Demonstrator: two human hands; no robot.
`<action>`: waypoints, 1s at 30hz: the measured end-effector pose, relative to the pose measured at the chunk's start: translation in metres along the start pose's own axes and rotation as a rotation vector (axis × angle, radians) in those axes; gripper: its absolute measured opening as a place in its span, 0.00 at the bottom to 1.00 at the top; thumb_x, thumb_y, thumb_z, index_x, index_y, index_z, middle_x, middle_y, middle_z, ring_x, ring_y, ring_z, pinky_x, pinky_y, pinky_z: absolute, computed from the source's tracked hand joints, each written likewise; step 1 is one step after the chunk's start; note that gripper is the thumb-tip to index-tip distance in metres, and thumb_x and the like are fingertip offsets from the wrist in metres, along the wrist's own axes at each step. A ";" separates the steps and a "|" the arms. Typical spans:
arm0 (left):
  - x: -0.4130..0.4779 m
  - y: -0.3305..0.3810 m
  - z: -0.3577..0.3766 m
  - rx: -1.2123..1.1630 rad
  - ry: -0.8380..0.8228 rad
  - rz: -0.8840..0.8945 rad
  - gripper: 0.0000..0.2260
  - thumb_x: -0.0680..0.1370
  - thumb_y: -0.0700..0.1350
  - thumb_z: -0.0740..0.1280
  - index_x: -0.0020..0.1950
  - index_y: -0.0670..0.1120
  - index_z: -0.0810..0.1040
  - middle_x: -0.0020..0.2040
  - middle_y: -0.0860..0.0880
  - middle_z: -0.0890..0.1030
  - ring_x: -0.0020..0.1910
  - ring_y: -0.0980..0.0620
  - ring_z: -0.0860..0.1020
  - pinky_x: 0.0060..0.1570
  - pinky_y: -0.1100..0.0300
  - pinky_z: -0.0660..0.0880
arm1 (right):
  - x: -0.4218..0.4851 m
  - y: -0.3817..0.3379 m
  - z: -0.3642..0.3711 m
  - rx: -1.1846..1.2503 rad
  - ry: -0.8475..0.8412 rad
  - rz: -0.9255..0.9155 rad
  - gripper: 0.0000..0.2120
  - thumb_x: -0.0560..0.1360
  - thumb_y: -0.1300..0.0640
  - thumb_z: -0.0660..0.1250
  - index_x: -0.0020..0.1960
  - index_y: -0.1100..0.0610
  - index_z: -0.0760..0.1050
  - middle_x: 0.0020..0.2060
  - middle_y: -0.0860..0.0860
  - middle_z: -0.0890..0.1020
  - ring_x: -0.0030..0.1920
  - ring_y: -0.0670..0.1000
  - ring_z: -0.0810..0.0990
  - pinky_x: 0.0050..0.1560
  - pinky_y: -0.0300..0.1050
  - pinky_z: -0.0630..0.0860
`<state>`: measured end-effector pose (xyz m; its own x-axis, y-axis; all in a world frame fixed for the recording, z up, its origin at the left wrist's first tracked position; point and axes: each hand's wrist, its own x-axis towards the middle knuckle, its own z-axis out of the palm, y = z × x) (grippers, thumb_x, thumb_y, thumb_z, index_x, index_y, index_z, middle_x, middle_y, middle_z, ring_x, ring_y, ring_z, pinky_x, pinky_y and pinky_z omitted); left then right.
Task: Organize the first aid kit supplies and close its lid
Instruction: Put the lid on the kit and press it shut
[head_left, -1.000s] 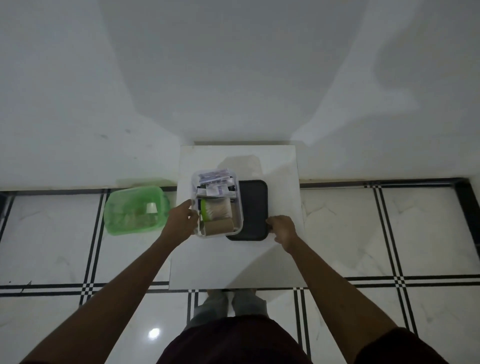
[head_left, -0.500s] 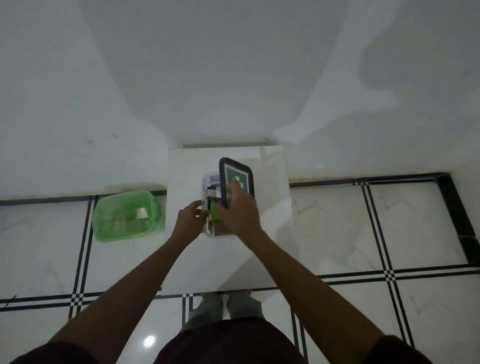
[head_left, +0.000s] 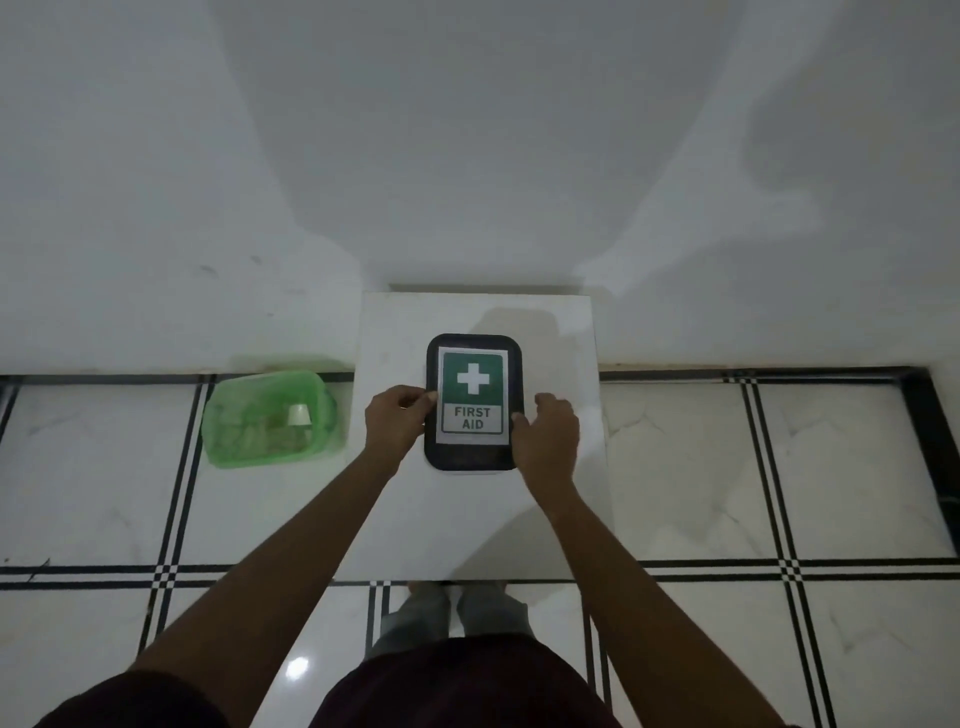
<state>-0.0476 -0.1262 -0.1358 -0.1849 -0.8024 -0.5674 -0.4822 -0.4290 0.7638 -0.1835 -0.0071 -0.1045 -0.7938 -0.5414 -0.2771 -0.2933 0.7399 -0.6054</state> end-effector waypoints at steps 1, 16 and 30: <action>-0.001 -0.001 0.002 0.027 0.049 0.016 0.11 0.73 0.48 0.72 0.49 0.42 0.80 0.45 0.42 0.83 0.45 0.43 0.82 0.50 0.48 0.81 | 0.004 0.008 -0.003 0.019 -0.054 0.036 0.15 0.76 0.58 0.67 0.60 0.64 0.74 0.54 0.60 0.80 0.55 0.57 0.78 0.50 0.42 0.73; -0.037 -0.036 0.030 0.298 0.180 0.148 0.17 0.83 0.53 0.49 0.46 0.43 0.68 0.40 0.45 0.75 0.36 0.51 0.73 0.29 0.63 0.64 | 0.008 0.030 0.021 0.099 -0.107 -0.034 0.08 0.76 0.58 0.66 0.49 0.64 0.75 0.46 0.59 0.81 0.46 0.55 0.80 0.45 0.35 0.73; -0.025 -0.051 0.031 0.369 0.163 0.228 0.16 0.82 0.53 0.49 0.45 0.46 0.69 0.39 0.48 0.79 0.35 0.52 0.79 0.29 0.65 0.73 | 0.008 0.035 0.068 0.106 -0.022 -0.065 0.15 0.81 0.44 0.49 0.47 0.54 0.66 0.41 0.50 0.80 0.38 0.48 0.81 0.35 0.37 0.79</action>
<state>-0.0452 -0.0717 -0.1699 -0.1985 -0.9267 -0.3190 -0.7232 -0.0812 0.6858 -0.1644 -0.0123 -0.1786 -0.7625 -0.5965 -0.2508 -0.2845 0.6572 -0.6980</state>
